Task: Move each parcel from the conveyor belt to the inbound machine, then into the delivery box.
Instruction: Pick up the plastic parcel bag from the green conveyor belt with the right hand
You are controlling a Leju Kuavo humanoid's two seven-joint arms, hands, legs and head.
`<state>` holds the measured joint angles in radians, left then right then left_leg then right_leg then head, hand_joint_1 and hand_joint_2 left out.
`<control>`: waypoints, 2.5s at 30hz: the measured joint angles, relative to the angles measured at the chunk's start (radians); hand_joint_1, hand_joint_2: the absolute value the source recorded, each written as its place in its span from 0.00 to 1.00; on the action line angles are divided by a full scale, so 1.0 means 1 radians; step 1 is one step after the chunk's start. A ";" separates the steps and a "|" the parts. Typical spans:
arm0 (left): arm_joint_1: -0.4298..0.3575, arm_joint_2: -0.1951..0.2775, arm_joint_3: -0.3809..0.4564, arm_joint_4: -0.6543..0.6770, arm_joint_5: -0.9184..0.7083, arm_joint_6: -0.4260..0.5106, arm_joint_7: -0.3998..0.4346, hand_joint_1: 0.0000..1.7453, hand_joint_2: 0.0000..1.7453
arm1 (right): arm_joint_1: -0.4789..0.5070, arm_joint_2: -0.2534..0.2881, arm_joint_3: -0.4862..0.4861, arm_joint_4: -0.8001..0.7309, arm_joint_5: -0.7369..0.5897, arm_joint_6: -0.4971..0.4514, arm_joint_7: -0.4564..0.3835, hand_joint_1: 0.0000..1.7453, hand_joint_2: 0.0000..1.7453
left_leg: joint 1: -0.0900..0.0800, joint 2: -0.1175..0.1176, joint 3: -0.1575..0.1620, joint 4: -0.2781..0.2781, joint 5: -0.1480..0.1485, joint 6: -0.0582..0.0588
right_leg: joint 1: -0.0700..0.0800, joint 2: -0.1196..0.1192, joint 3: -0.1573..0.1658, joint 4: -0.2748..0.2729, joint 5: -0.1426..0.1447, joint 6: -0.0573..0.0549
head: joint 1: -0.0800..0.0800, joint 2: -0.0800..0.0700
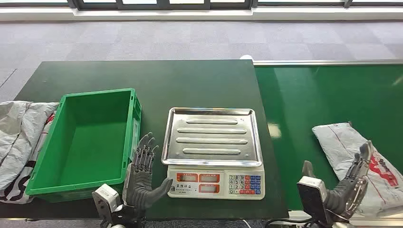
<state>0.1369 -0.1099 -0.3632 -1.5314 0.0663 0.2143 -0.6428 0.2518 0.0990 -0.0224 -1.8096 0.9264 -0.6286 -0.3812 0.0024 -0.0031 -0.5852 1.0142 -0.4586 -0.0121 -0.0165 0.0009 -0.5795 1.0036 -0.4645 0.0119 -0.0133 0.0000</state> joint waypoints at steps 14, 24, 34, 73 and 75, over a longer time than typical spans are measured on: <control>-0.008 -0.001 0.000 0.009 -0.016 0.019 -0.034 0.00 1.00 | -0.070 -0.081 -0.308 0.052 0.136 0.135 0.269 0.00 1.00 | -0.001 0.001 0.001 0.000 0.000 0.001 | 0.000 0.000 0.001 0.000 0.000 0.000 | 0.000 0.000; -0.028 -0.005 0.000 0.020 0.012 -0.086 0.004 0.00 1.00 | -0.295 -0.262 -0.446 0.555 0.134 0.437 0.432 0.00 1.00 | -0.003 0.000 0.000 0.001 0.001 0.004 | -0.002 0.000 0.002 -0.001 0.003 0.004 | 0.000 0.000; -0.040 -0.017 0.000 0.029 0.007 -0.093 0.015 0.00 1.00 | -0.524 -0.423 -0.458 1.208 0.181 0.625 0.457 0.00 1.00 | -0.001 0.000 0.000 0.001 0.001 0.004 | -0.001 -0.001 0.002 -0.001 0.002 0.004 | 0.000 0.000; -0.040 -0.047 0.005 0.021 -0.027 -0.078 0.007 0.00 1.00 | -0.351 -0.206 -0.368 0.408 -0.397 0.087 -0.068 1.00 1.00 | -0.001 -0.007 -0.004 0.001 0.004 0.008 | -0.001 -0.009 0.004 -0.007 0.005 0.007 | 0.000 0.000; -0.042 -0.048 0.005 0.025 -0.027 -0.078 0.006 0.00 1.00 | -0.326 -0.189 -0.366 0.336 -0.438 0.063 -0.104 1.00 1.00 | -0.001 -0.006 -0.004 0.001 0.004 0.008 | -0.001 -0.008 0.004 -0.007 0.005 0.007 | 0.000 0.000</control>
<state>0.0950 -0.1583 -0.3586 -1.5062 0.0397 0.1362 -0.6364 -0.0746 -0.0904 -0.3883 -1.4734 0.4881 -0.5653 -0.4852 0.0014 -0.0093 -0.5888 1.0150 -0.4550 -0.0041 -0.0174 -0.0072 -0.5754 0.9966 -0.4600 0.0192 -0.0134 0.0000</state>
